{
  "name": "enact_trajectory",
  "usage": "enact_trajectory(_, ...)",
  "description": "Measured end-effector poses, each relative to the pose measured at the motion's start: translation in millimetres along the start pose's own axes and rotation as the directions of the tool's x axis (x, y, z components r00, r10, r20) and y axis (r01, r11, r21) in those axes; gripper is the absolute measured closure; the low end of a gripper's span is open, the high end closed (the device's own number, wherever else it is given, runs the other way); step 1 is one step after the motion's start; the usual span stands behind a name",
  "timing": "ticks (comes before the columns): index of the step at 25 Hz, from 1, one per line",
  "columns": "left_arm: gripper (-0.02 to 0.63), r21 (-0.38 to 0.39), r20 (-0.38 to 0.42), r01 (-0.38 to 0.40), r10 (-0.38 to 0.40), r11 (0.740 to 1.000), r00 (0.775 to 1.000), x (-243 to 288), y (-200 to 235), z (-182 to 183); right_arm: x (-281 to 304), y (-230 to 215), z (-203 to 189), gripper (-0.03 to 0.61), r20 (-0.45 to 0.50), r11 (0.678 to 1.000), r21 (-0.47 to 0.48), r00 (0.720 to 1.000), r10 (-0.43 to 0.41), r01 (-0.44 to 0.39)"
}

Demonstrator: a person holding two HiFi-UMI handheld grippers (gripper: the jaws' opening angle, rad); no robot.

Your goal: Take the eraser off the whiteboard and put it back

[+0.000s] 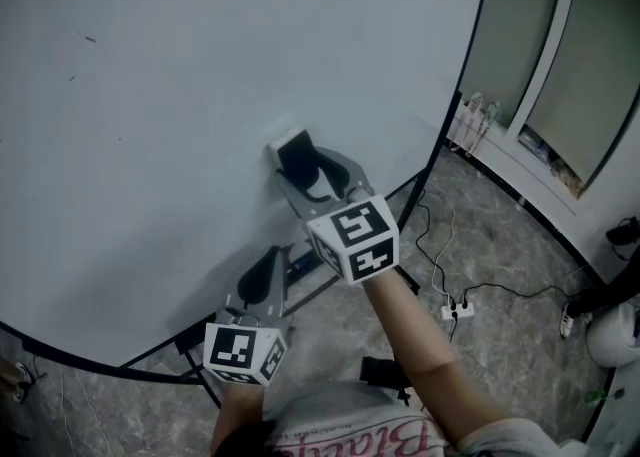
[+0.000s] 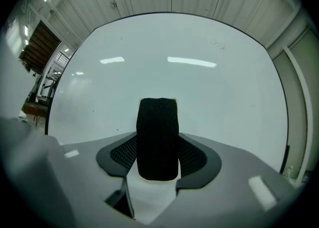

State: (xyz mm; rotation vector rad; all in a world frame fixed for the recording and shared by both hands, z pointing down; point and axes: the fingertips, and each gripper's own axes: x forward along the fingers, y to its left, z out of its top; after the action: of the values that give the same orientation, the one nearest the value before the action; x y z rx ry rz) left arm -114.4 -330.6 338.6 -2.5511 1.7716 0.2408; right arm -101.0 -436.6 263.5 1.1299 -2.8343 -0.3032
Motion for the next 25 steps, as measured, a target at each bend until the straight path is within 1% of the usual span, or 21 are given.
enact_trajectory(3, 0.615, 0.001, -0.003, -0.003, 0.003, 1.0, 1.0, 0, 0, -1, 2, 1, -2, 0.342, -0.016, 1.0, -0.02, 1.0, -0.011, 0.011)
enact_trajectory(11, 0.615, 0.015, -0.016, -0.008, 0.009, 1.0, 1.0, -3, 2, -1, 3, 1, 0, 0.334, -0.008, 0.996, -0.026, 0.997, -0.082, 0.082)
enact_trajectory(13, 0.615, 0.016, -0.018, -0.008, 0.008, 1.0, 1.0, -4, 2, -1, 4, 0, 0, 0.319, -0.011, 0.995, -0.031, 0.995, -0.095, 0.094)
enact_trajectory(17, 0.615, 0.019, -0.019, 0.0, 0.0, 1.0, 1.0, -6, -2, 0, -2, -1, 3, 0.299, 0.006, 0.994, -0.039, 0.995, -0.099, 0.099)
enact_trajectory(19, 0.615, 0.02, -0.021, 0.004, -0.003, 1.0, 1.0, -7, -3, -1, -10, -1, 1, 0.296, 0.015, 0.994, -0.028, 0.994, -0.105, 0.105)
enact_trajectory(22, 0.615, 0.021, -0.023, 0.013, -0.012, 1.0, 1.0, -8, -6, -2, -24, 6, -8, 0.296, 0.0, 0.996, -0.004, 0.996, -0.095, 0.095)
enact_trajectory(23, 0.615, 0.021, -0.024, 0.018, -0.017, 1.0, 1.0, -8, -8, -2, -30, 8, -11, 0.305, 0.001, 0.995, 0.002, 0.995, -0.095, 0.095)
enact_trajectory(25, 0.615, 0.023, -0.025, 0.028, -0.027, 0.999, 0.999, -7, -11, -3, -43, 12, -17, 0.37, 0.003, 0.994, 0.004, 0.994, -0.107, 0.107)
